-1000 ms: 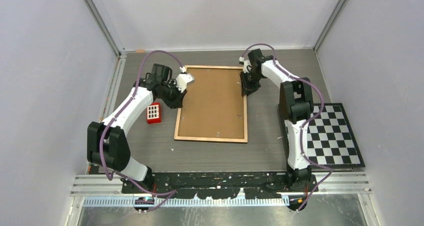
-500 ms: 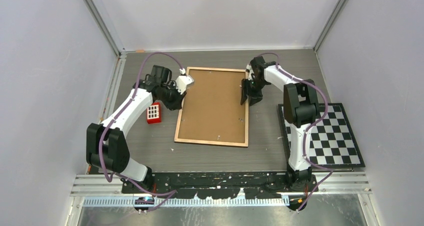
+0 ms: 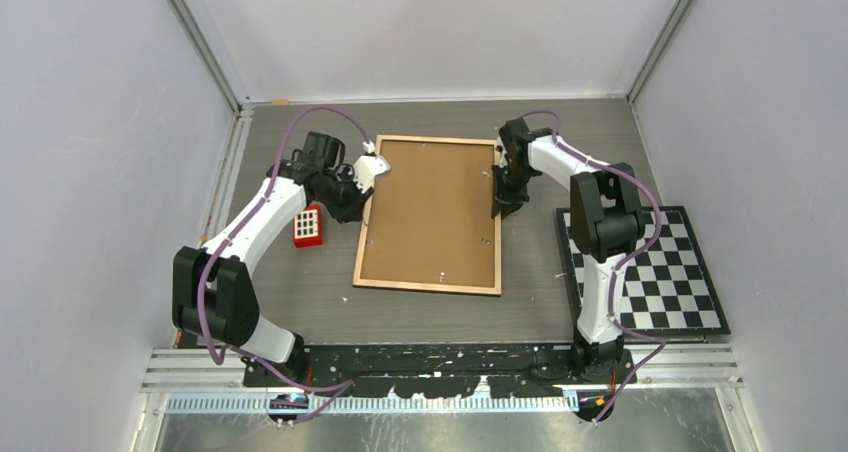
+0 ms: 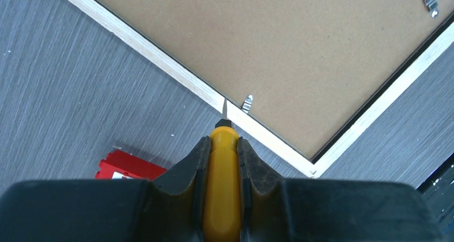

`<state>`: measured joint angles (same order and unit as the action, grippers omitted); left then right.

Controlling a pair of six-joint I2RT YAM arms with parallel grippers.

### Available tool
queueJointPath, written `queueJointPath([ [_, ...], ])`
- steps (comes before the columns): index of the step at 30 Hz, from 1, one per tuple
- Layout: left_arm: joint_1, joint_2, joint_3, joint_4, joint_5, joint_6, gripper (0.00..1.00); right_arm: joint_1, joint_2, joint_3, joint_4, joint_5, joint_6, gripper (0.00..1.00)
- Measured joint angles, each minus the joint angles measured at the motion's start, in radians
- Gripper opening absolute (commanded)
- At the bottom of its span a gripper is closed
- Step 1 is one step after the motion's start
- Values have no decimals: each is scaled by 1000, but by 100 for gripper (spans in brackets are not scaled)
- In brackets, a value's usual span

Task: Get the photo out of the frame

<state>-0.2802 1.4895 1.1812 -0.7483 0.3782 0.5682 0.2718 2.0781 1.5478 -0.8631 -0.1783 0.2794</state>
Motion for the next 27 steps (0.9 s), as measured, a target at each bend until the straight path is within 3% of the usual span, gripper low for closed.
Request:
queueJointPath([
  [12,-129,-24,-46,-48,-45,132,0,-7,-8,-11,-9,9,-3,0],
  [27,-159,-6,-47,-28,-148,131,0,-7,-18,-27,6,8,8,0],
])
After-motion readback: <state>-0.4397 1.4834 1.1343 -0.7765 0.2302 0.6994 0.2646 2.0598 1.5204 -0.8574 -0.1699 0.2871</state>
